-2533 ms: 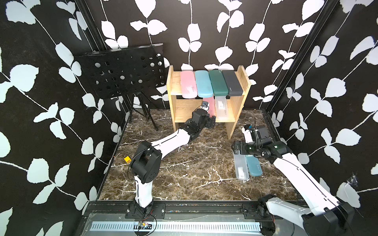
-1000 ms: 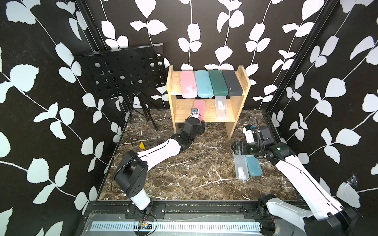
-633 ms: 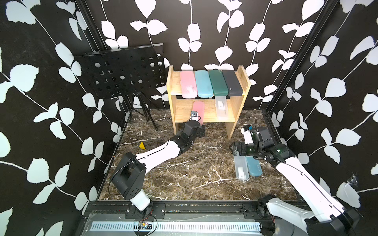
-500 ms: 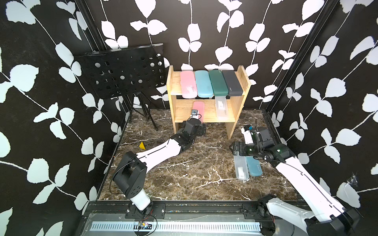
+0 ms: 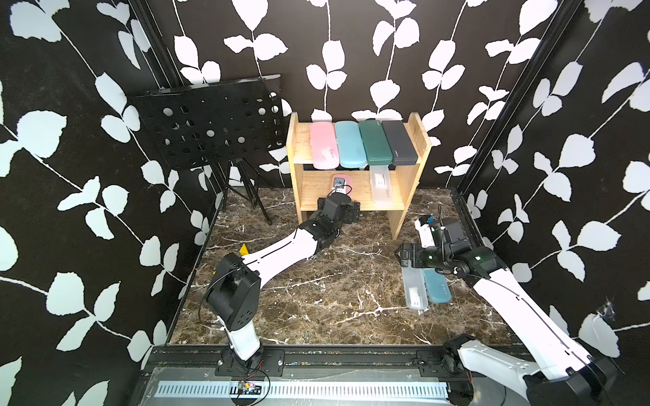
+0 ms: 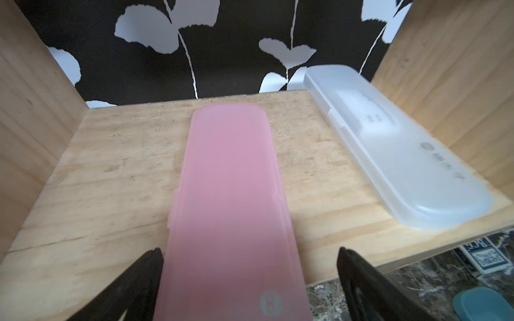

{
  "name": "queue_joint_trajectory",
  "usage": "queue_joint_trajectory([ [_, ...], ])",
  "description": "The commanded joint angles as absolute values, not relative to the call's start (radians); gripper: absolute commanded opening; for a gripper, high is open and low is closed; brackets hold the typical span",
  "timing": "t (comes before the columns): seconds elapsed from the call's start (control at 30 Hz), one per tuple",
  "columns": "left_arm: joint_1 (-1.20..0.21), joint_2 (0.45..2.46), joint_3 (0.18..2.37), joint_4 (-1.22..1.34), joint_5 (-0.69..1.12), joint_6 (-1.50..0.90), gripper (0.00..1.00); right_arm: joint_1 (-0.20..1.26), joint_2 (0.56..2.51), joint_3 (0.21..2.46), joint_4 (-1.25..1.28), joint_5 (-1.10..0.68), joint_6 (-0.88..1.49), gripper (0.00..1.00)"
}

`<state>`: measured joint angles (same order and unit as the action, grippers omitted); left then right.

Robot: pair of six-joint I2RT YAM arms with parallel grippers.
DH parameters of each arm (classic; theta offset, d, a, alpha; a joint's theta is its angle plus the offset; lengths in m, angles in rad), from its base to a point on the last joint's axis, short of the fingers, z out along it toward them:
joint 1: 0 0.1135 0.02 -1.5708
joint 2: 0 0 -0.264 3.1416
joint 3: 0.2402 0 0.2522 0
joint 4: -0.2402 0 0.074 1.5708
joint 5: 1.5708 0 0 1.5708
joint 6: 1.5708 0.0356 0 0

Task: Remove the pencil cases from the shelf
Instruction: Pick up the pencil case from the shelf, then place the pencil case at the center of the board.

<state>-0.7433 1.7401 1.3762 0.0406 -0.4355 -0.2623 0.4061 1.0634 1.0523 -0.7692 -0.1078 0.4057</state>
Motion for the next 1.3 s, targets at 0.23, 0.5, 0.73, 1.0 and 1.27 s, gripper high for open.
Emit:
queue_joint_trajectory([
  [0.23,-0.733,1.740,1.391,-0.024,-0.443,-0.273,0.80,0.410,1.069,1.058,-0.760,-0.088,0.388,0.99],
  [0.5,-0.735,1.651,1.300,-0.015,-0.444,-0.309,0.71,0.411,1.062,1.073,-0.779,-0.076,0.388,0.99],
  [0.73,-0.779,1.462,1.130,0.010,-0.418,-0.335,0.69,0.413,1.008,1.100,-0.794,-0.074,0.418,0.99],
  [1.0,-0.929,1.206,0.849,-0.003,-0.481,-0.486,0.68,0.466,0.952,1.093,-0.817,-0.046,0.447,0.99],
  [1.27,-1.104,1.048,0.676,-0.126,-0.647,-0.744,0.69,0.534,0.910,1.002,-0.775,-0.032,0.500,0.99],
])
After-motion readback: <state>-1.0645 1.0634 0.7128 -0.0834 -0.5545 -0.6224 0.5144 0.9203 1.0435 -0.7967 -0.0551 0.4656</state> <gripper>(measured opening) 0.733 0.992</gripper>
